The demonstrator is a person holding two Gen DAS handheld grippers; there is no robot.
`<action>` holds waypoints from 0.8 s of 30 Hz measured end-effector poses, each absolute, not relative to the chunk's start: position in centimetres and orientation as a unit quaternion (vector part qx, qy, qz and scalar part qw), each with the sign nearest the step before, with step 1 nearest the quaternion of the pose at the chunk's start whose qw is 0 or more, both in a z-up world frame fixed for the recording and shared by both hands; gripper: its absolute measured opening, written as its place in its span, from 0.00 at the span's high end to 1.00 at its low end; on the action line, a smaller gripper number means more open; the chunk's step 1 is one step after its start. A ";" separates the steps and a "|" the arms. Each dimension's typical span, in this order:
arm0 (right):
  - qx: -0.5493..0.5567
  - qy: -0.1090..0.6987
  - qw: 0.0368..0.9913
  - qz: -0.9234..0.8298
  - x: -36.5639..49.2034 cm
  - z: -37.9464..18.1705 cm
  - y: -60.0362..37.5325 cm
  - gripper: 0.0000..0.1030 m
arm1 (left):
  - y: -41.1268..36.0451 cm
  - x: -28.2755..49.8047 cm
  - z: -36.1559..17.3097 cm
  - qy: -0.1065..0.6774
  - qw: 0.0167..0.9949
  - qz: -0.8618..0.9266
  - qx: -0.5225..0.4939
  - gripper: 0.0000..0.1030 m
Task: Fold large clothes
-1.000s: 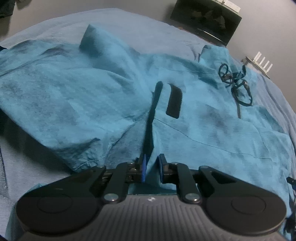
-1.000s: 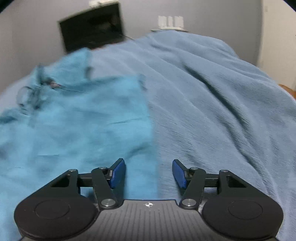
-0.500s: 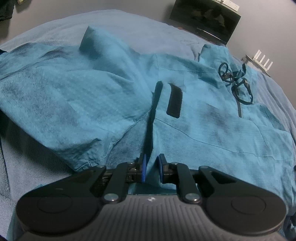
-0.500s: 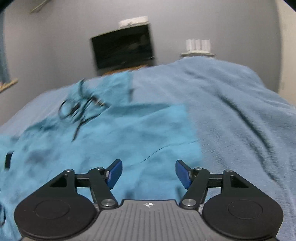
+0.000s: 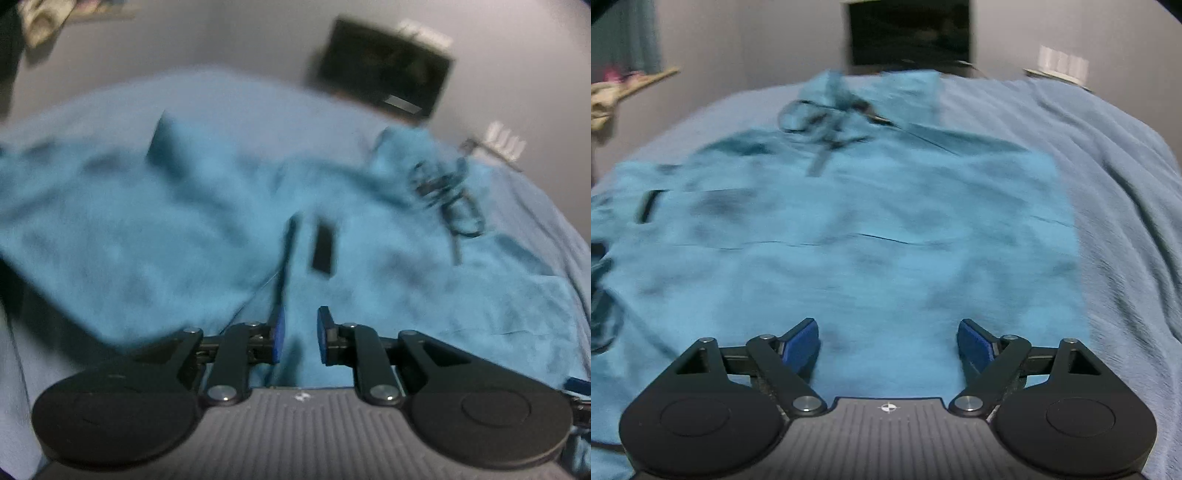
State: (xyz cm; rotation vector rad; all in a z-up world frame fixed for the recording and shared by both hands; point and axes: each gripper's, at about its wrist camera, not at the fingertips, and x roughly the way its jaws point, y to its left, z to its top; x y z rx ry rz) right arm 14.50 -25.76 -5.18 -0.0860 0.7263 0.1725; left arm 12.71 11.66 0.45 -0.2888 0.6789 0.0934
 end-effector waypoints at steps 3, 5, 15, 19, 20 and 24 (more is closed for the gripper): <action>-0.079 0.369 0.914 0.147 14.3 -5.5 -23.4 0.08 | 9.6 12.6 0.7 0.323 0.941 0.003 -0.098 0.42; -0.113 0.393 0.897 0.168 14.2 -6.4 -21.8 0.02 | 8.5 13.0 0.1 0.344 0.935 -0.029 -0.080 0.35; -0.148 0.399 0.890 0.164 14.4 -7.5 -20.3 0.00 | 9.8 14.0 -1.7 0.397 0.908 -0.015 -0.135 0.28; -0.134 0.400 0.893 0.160 14.2 -7.9 -20.8 0.00 | 9.5 13.4 -0.5 0.363 0.926 0.007 -0.108 0.16; -0.129 0.401 0.893 0.159 14.2 -8.0 -20.9 0.00 | 9.5 13.4 -0.2 0.356 0.929 0.012 -0.103 0.14; -0.125 0.395 0.897 0.157 14.2 -8.2 -21.1 0.00 | 9.8 12.8 0.8 0.327 0.940 0.034 -0.092 0.10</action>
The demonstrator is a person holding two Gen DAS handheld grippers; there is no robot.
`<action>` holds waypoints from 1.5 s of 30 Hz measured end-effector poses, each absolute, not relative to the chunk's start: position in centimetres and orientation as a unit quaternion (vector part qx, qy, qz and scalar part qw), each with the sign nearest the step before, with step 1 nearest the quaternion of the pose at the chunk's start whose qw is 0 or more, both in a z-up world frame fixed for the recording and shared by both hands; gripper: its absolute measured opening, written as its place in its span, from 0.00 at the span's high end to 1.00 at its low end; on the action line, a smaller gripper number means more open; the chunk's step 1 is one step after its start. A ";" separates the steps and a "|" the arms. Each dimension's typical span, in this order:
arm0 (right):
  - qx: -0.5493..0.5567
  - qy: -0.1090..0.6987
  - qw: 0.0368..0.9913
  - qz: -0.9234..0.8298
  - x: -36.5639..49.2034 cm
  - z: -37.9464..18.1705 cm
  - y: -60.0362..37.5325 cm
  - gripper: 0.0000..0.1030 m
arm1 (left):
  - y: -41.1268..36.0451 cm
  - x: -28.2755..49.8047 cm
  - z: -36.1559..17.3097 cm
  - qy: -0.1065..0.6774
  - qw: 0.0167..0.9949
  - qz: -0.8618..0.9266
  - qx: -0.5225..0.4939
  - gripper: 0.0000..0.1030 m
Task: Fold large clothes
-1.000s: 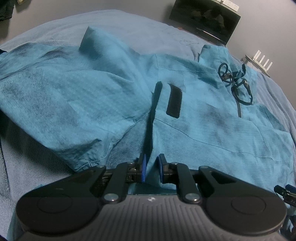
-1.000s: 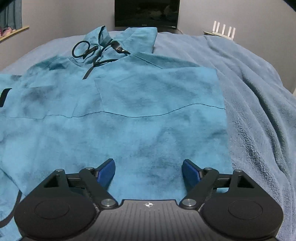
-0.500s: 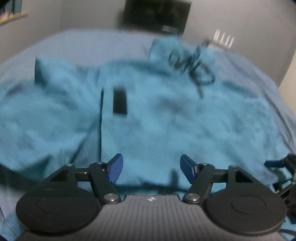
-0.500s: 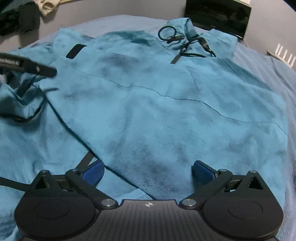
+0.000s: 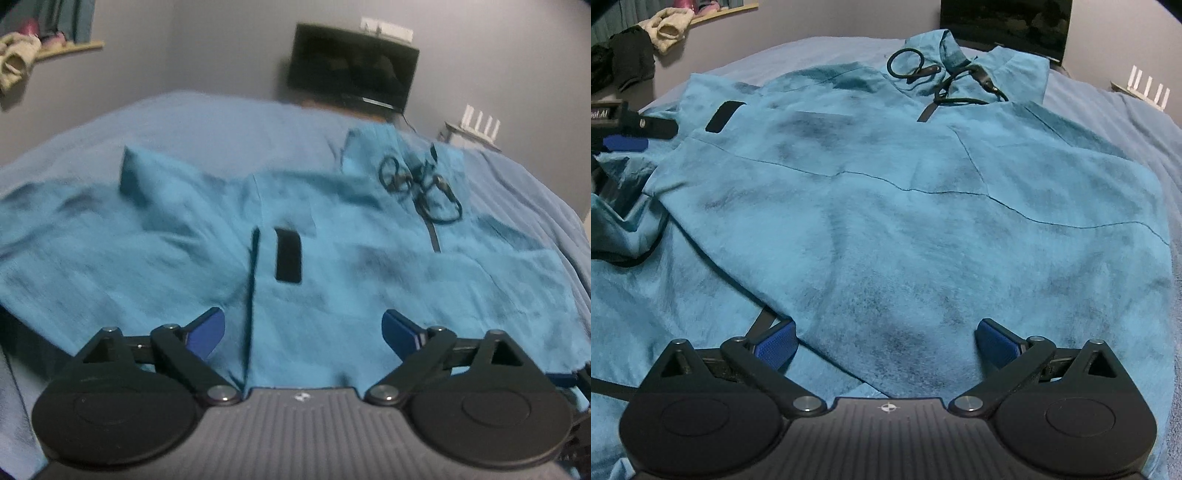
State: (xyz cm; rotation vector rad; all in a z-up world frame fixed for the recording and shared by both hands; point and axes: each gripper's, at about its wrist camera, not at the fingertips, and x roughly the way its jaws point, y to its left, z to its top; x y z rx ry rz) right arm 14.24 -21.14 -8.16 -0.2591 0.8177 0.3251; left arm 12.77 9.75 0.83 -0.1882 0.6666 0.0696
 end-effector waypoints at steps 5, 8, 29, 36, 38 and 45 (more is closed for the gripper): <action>-0.116 0.384 0.902 0.162 14.0 -8.0 -21.6 0.00 | 10.9 12.0 3.9 0.291 0.953 0.039 -0.077 0.10; -0.113 0.379 0.904 0.165 13.7 -7.9 -21.8 0.00 | 14.5 10.2 7.7 0.220 0.968 0.052 -0.110 0.00; -0.134 0.376 0.902 0.163 13.7 -8.4 -21.3 0.00 | 36.8 9.7 0.5 0.242 0.864 0.372 -0.237 0.32; -0.135 0.375 0.902 0.164 13.7 -8.4 -21.4 0.00 | 38.6 7.4 -0.3 0.195 0.845 0.352 -0.352 0.38; -0.135 0.375 0.902 0.164 13.7 -8.4 -21.3 0.00 | 38.5 5.6 0.1 0.162 0.837 0.340 -0.397 0.37; -0.137 0.375 0.902 0.165 13.7 -8.4 -21.2 0.00 | 38.0 3.5 0.5 0.155 0.813 0.379 -0.414 0.37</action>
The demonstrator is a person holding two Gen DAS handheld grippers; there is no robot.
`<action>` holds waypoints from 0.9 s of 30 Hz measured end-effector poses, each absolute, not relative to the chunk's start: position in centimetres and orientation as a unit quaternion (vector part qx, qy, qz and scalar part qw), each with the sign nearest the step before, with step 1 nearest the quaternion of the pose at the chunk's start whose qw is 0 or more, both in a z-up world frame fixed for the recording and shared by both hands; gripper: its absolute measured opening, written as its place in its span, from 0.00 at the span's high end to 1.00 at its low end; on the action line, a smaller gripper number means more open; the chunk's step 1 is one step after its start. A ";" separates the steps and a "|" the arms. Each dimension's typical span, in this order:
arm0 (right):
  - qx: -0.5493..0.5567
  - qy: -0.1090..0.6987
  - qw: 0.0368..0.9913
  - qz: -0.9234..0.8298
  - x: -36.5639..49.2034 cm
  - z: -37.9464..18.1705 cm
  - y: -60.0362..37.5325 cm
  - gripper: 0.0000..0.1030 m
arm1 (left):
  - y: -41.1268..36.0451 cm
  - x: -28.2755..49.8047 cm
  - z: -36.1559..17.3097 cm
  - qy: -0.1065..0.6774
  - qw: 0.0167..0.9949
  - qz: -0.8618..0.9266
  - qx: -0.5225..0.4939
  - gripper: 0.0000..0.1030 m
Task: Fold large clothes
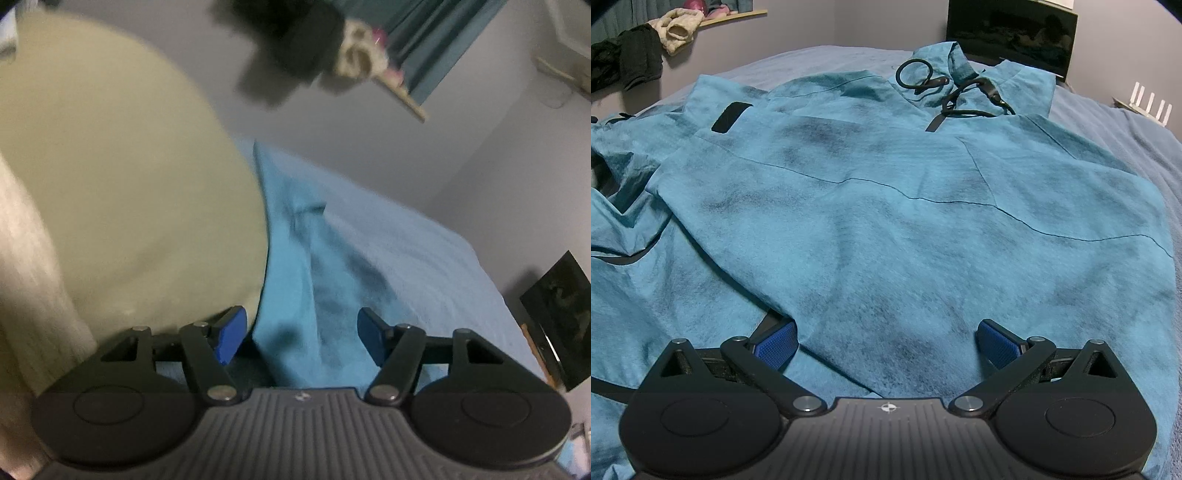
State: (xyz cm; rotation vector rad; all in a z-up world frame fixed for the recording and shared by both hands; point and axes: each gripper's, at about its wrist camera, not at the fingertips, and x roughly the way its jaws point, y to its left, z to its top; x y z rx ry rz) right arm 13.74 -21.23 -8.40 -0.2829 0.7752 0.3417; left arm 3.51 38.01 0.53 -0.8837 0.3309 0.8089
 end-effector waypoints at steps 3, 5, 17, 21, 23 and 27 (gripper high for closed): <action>-0.137 0.375 0.902 0.165 13.7 -8.4 -21.1 0.00 | 38.2 4.6 -1.1 0.194 0.801 0.368 -0.430 0.37; -0.137 0.375 0.902 0.165 13.7 -8.4 -21.1 0.00 | 38.6 5.3 -2.0 0.206 0.798 0.370 -0.428 0.37; -0.138 0.374 0.902 0.165 13.8 -8.5 -21.0 0.00 | 36.8 5.2 -1.3 0.119 0.853 0.306 -0.406 1.00; -0.140 0.372 0.903 0.164 13.8 -8.6 -20.8 0.00 | 33.2 4.9 2.0 0.068 0.897 0.255 -0.354 1.00; -0.140 0.372 0.903 0.164 13.8 -8.7 -20.7 0.00 | 30.8 5.1 3.5 0.052 0.918 0.224 -0.323 1.00; -0.141 0.371 0.903 0.164 13.9 -8.8 -20.6 0.00 | 25.7 5.3 5.6 0.026 0.950 0.140 -0.279 1.00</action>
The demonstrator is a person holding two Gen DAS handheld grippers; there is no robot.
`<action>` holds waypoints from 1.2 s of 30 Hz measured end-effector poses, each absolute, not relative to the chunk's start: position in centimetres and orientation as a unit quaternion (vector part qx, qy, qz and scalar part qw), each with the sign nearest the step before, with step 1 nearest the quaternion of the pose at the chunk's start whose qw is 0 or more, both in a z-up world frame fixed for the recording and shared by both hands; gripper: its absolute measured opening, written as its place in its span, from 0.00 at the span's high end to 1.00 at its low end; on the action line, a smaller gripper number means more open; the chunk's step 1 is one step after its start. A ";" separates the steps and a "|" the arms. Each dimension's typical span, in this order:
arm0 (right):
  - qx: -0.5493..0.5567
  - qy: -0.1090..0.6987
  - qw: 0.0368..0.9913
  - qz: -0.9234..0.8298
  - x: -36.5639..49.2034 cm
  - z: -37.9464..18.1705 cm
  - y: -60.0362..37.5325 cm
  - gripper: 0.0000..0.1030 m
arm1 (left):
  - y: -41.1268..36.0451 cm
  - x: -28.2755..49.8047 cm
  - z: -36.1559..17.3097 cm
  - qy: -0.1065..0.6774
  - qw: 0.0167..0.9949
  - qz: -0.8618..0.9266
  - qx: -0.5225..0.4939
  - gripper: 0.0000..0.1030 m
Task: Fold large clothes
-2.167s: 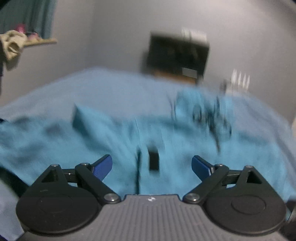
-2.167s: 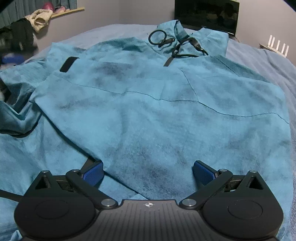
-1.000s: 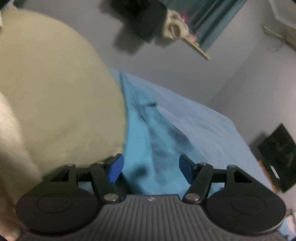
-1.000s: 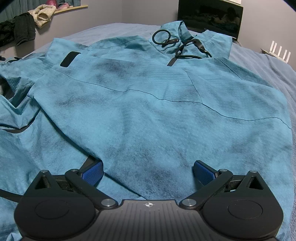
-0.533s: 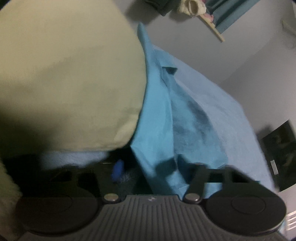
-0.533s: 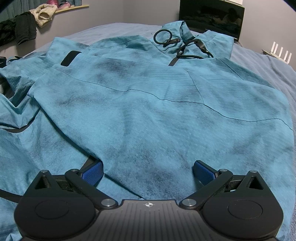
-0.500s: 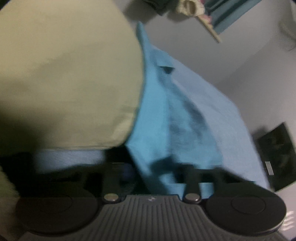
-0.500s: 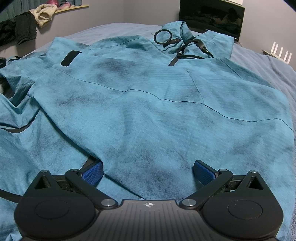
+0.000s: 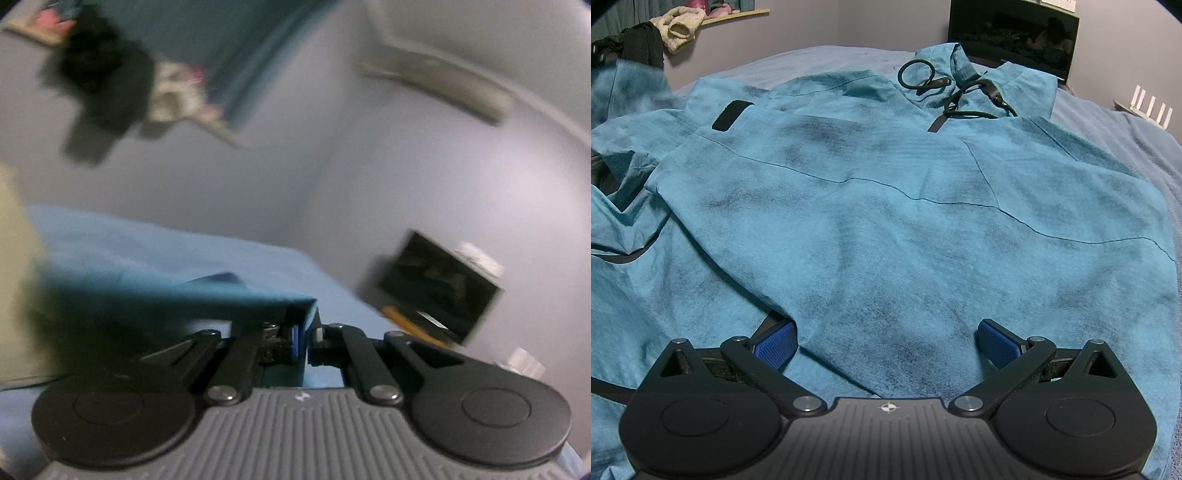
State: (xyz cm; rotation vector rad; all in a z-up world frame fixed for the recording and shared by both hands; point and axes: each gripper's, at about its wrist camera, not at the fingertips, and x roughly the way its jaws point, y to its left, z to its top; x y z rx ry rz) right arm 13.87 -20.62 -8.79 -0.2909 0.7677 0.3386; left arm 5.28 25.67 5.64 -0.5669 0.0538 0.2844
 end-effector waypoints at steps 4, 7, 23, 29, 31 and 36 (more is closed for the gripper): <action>-0.142 0.371 0.903 0.162 13.9 -8.9 -20.5 0.00 | 19.5 6.3 6.7 0.032 0.968 0.046 -0.244 1.00; -0.142 0.370 0.904 0.162 14.0 -8.9 -20.5 0.00 | 13.6 6.6 7.1 0.043 0.980 -0.023 -0.191 1.00; -0.147 0.364 0.907 0.156 13.8 -9.2 -20.3 0.00 | -6.1 9.1 -1.3 0.251 0.919 -0.302 0.004 0.99; -0.150 0.357 0.909 0.153 13.8 -9.2 -20.2 0.00 | -4.4 10.4 -0.9 0.272 0.920 -0.282 -0.031 0.33; -0.152 0.355 0.910 0.152 13.7 -9.3 -20.2 0.00 | -2.9 10.2 0.8 0.250 0.927 -0.273 -0.061 0.26; -0.160 0.346 0.913 0.146 13.1 -9.3 -19.8 0.00 | 1.6 9.8 3.0 0.237 0.951 -0.182 -0.079 0.26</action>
